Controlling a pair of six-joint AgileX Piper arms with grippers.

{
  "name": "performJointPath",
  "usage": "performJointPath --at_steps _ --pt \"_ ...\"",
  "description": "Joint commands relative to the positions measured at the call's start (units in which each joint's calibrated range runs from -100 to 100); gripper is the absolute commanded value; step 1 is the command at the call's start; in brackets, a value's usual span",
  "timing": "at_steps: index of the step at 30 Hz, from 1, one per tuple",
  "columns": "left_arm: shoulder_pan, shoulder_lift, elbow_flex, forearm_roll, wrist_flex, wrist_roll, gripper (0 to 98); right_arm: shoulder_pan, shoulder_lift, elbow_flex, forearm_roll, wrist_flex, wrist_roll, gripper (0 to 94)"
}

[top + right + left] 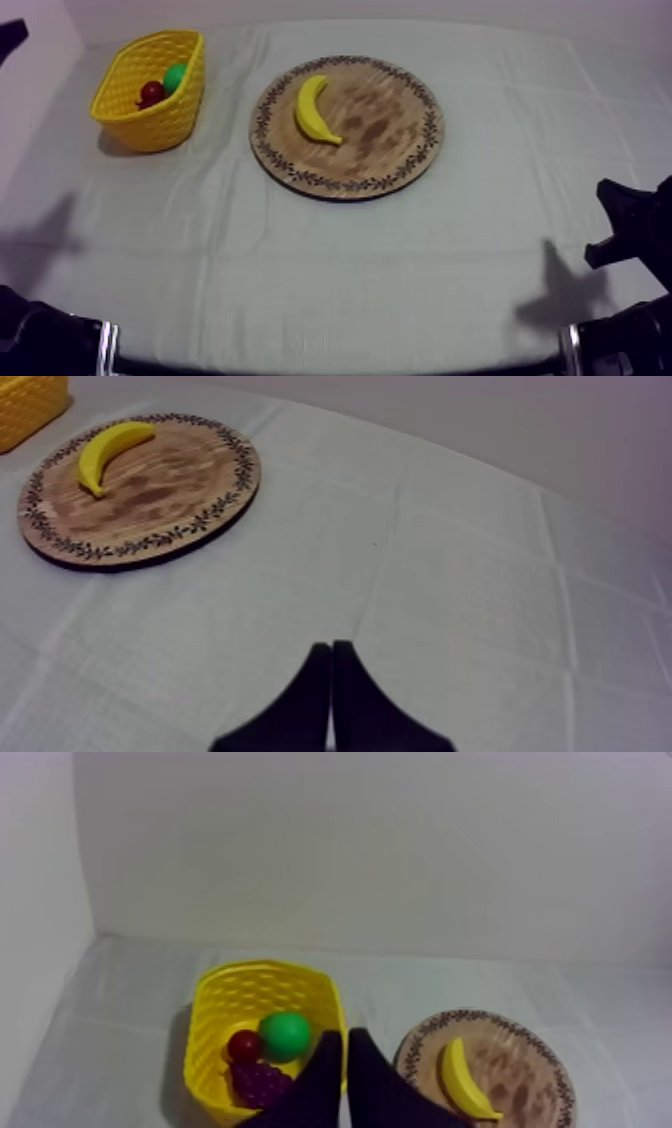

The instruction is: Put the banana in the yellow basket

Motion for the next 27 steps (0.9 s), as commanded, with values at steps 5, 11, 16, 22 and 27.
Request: performJointPath --at_steps 5,11,16,22,27 --pt "2.4 18.3 -25.8 -0.70 5.2 0.4 0.0 0.0 0.0 0.0 0.0 0.0 0.0 0.3" --pt "6.4 29.4 -38.2 -3.47 10.8 2.8 0.0 0.0 0.0 0.0 0.0 0.0 0.0 0.3" --pt "11.0 37.6 -46.3 -6.72 17.9 6.3 0.0 0.0 0.0 0.0 0.0 0.0 0.0 0.3" --pt "15.4 46.7 -52.3 -8.96 24.4 9.1 0.0 0.0 0.0 0.0 0.0 0.0 0.0 0.3" --pt "17.7 54.0 -55.9 -9.79 26.4 10.9 0.0 0.0 0.0 0.0 0.0 0.0 0.0 0.3"
